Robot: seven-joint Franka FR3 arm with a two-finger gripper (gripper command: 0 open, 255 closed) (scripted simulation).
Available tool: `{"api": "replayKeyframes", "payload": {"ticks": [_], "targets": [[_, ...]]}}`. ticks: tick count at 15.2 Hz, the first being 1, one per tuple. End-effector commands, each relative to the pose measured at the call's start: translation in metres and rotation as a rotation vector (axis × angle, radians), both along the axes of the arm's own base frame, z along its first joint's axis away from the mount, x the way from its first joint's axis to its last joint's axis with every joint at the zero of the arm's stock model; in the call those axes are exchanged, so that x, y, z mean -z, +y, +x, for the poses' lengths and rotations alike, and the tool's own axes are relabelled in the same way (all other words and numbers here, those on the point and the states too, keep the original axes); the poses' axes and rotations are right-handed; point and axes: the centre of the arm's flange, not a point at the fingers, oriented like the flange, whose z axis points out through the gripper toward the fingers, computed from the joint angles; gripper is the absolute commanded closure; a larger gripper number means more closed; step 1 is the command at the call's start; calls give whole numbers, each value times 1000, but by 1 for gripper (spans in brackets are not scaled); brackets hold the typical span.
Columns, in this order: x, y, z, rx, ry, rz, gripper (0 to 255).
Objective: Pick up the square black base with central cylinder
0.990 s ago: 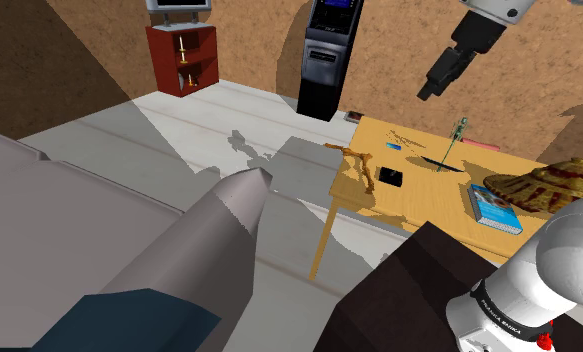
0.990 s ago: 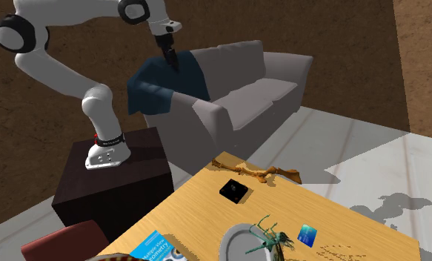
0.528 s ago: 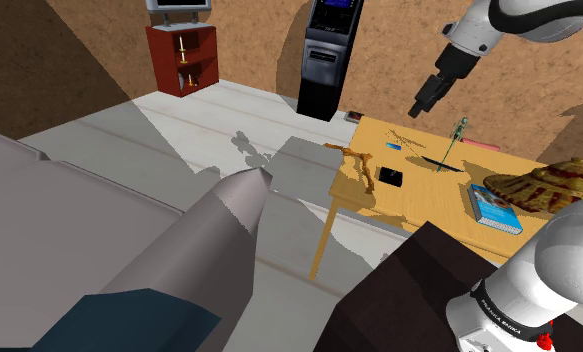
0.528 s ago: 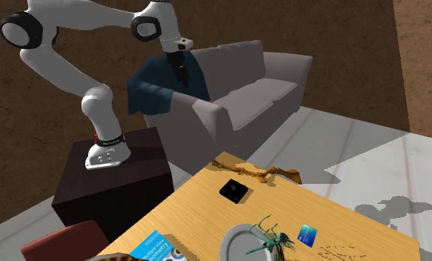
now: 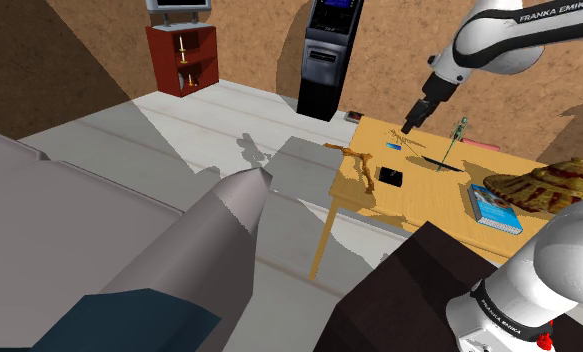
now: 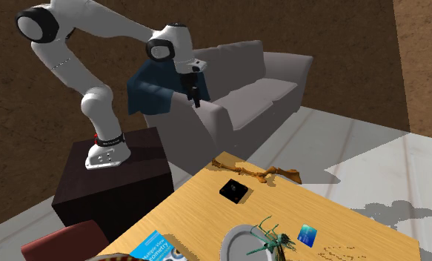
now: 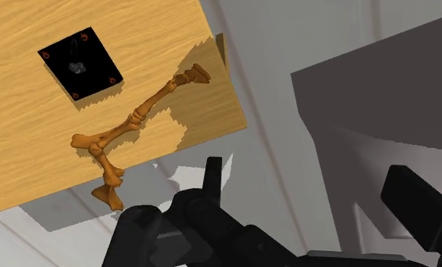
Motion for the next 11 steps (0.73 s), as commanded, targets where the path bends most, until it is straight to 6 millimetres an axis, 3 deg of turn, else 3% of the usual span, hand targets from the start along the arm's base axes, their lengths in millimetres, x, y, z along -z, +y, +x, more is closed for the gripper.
{"api": "replayKeyframes", "payload": {"ticks": [1, 11], "targets": [[20, -19, 5, -2, 7, -4, 0], [112, -105, 41, -12, 42, -17, 0]]}}
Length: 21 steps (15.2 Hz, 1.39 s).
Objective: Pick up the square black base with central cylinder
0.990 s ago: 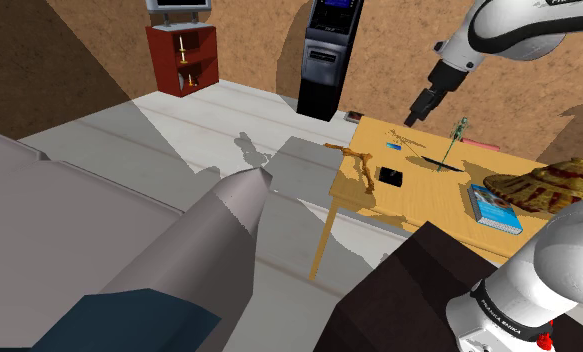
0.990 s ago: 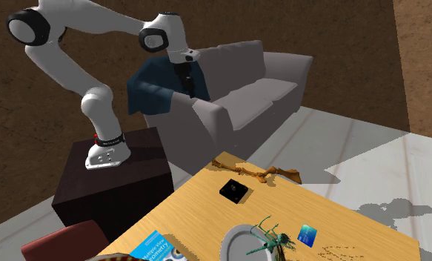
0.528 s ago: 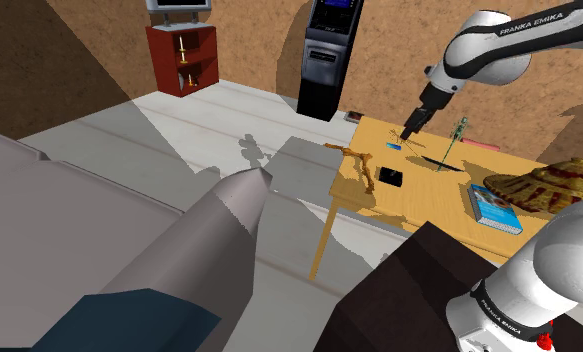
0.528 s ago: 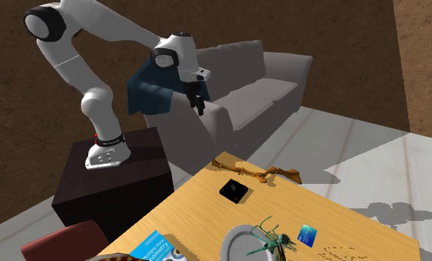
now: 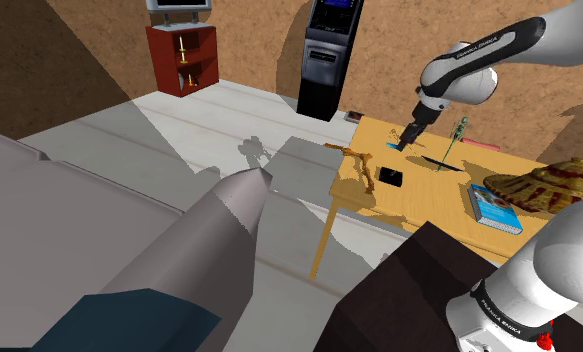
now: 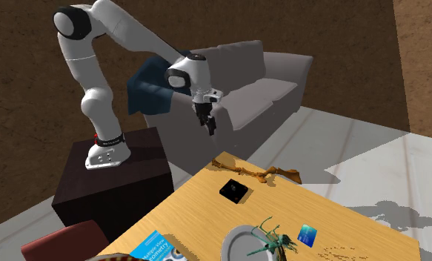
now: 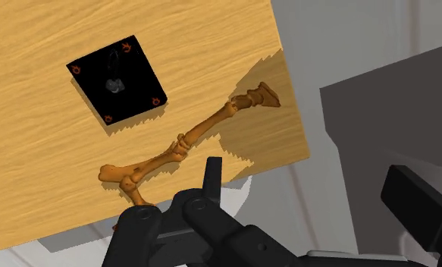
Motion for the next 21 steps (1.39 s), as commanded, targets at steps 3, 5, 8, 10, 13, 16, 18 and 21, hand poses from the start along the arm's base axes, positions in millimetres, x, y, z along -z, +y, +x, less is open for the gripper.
{"api": "replayKeyframes", "payload": {"ticks": [3, 5, 8, 10, 13, 16, 18, 21], "targets": [[36, -37, 16, -5, 14, -7, 0], [55, -55, 23, -7, 21, -10, 0], [83, -81, 33, -10, 31, -13, 0], [101, -99, 40, -11, 38, -16, 0], [129, -125, 49, -14, 49, -20, 0], [157, -151, 59, -17, 59, -24, 0], [175, -169, 65, -19, 66, -26, 0], [194, -176, 67, -20, 69, -27, 0]]}}
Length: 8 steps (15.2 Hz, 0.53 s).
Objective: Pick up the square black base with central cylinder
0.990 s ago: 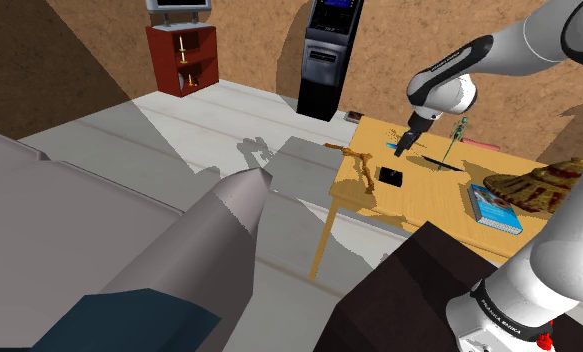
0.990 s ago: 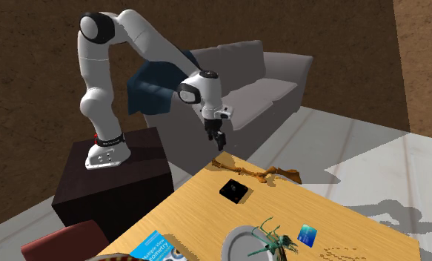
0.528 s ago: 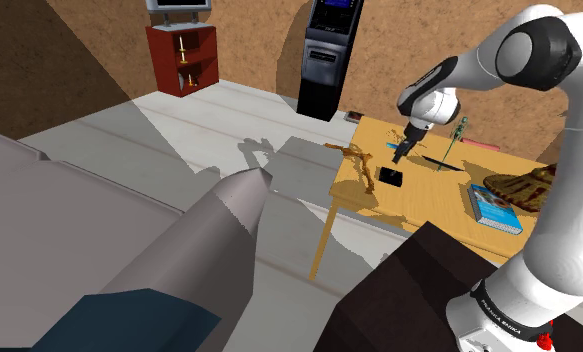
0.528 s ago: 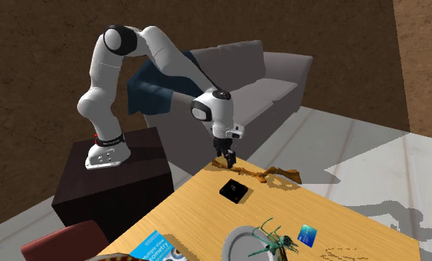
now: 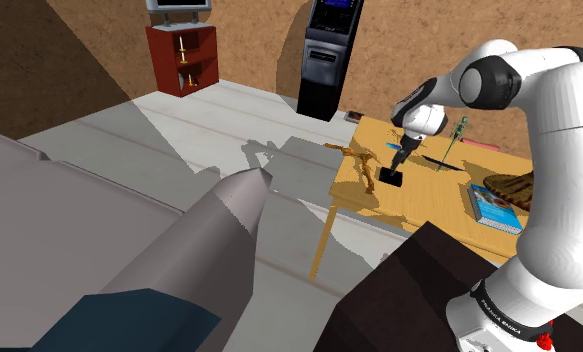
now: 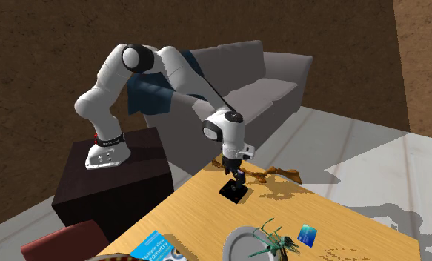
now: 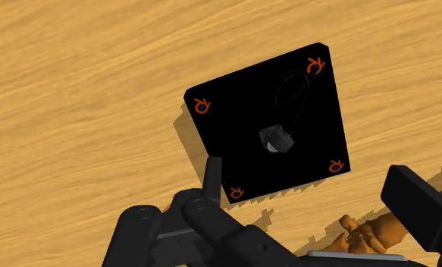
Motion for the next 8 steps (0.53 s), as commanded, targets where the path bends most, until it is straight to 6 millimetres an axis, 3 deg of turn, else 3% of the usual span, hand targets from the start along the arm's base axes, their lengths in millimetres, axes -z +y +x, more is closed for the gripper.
{"api": "replayKeyframes", "payload": {"ticks": [1, 7, 8], "targets": [[11, -4, 1, 0, 0, 0, 0], [36, -4, 0, 0, 0, 0, 0], [36, -3, 0, 0, 0, 0, 255]]}}
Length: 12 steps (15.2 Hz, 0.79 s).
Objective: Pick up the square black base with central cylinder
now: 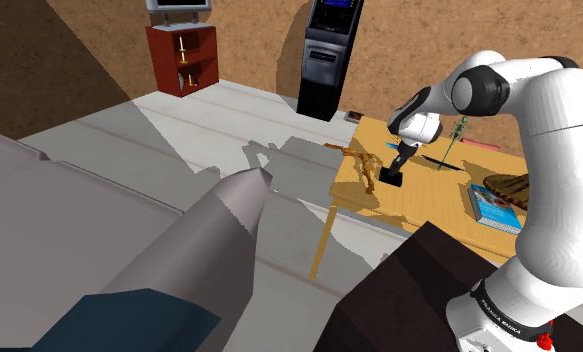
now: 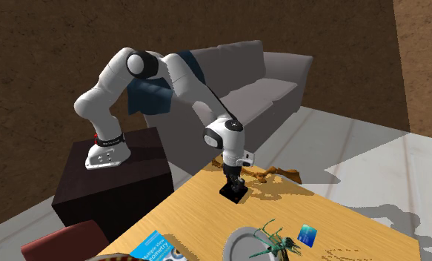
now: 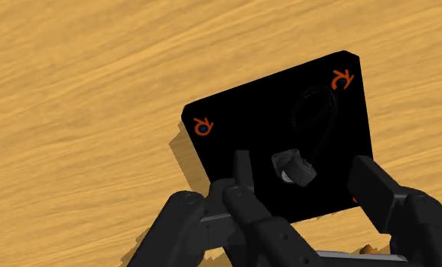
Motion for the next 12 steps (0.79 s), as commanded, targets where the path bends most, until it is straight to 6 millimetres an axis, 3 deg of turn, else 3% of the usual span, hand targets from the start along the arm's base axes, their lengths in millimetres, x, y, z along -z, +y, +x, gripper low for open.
{"api": "replayKeyframes", "payload": {"ticks": [1, 9, 12], "targets": [[1, 0, 0, 0, 0, 0, 255], [1, -1, 0, 0, 0, 0, 255], [-15, -1, 0, 0, 0, 0, 255]]}}
